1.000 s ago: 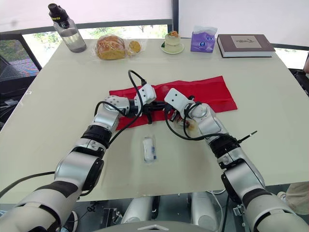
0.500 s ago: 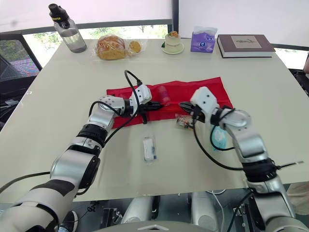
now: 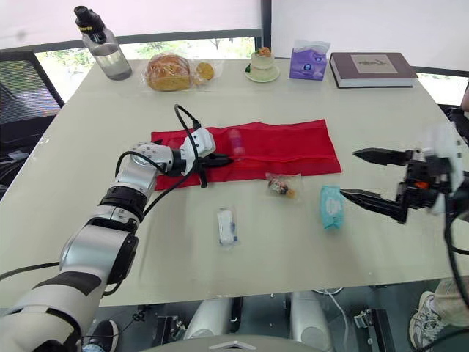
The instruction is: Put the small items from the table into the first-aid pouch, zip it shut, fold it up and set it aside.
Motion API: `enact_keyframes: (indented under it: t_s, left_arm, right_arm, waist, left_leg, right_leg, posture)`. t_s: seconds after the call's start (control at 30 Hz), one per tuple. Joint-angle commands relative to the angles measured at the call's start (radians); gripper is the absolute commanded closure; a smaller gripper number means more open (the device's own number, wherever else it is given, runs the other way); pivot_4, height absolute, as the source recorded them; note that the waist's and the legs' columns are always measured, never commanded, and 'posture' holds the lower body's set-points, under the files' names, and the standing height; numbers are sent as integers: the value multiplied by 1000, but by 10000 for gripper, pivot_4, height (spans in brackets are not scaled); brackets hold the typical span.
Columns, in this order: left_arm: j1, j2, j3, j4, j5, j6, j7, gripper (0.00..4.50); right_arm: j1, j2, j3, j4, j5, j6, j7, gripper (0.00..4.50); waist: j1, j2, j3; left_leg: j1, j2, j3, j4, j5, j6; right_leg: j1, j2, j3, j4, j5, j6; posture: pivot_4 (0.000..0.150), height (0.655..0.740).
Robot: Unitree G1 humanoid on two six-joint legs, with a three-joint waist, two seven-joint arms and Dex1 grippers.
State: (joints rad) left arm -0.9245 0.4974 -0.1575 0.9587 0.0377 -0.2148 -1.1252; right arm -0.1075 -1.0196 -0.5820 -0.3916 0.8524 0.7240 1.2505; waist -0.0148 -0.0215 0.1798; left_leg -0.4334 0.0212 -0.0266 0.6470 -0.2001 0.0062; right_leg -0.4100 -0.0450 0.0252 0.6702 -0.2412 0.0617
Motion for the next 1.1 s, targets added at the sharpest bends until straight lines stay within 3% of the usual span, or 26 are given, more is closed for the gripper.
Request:
enact_keyframes:
  t_s: [0.03,0.4,0.57,0.7,0.83,1.1]
  left_arm:
    - [-11,43,20,19,3,-20,-8,45000]
    - [-13,74,22,23,-4,-24,-32,45000]
    - [11,70,19,-8,-13,-26,-55,45000]
    - [3,59,20,-12,-20,-28,-73,45000]
    - [-6,44,21,-19,-23,-37,-86,45000]
    - [-24,6,8,-13,-1,-54,-73,45000]
  right_arm:
    - [-1,-69,-112,4,69,30,55,675]
    - [-8,-132,-80,18,73,19,101,675]
    - [-64,-68,114,-2,-24,-96,60,675]
    - [-202,-16,346,33,-148,-206,80,675]
    - [-381,121,605,85,-280,-329,146,675]
    - [-613,406,944,338,-534,-607,257,675]
  waist:
    - [-1,0,0]
    - [1,0,0]
    - [0,0,0]
    - [-1,0,0]
    - [0,0,0]
    - [3,0,0]
  left_leg:
    - [0,0,0,0,0,0]
    - [0,0,0,0,0,0]
    - [0,0,1,0,0,0]
    - [0,0,1,0,0,0]
    - [0,0,1,0,0,0]
    - [-1,0,0,2,0,0]
  right_leg:
    - [0,0,0,0,0,0]
    - [0,0,0,-1,0,0]
    - [1,0,0,-2,0,0]
    - [0,0,0,-2,0,0]
    - [0,0,0,-2,0,1]
    - [1,0,-1,-3,0,1]
  posture:
    - [1500,7400]
    - [1500,7400]
    - [1500,7400]
    - [1500,7400]
    - [1500,7400]
    - [1500,7400]
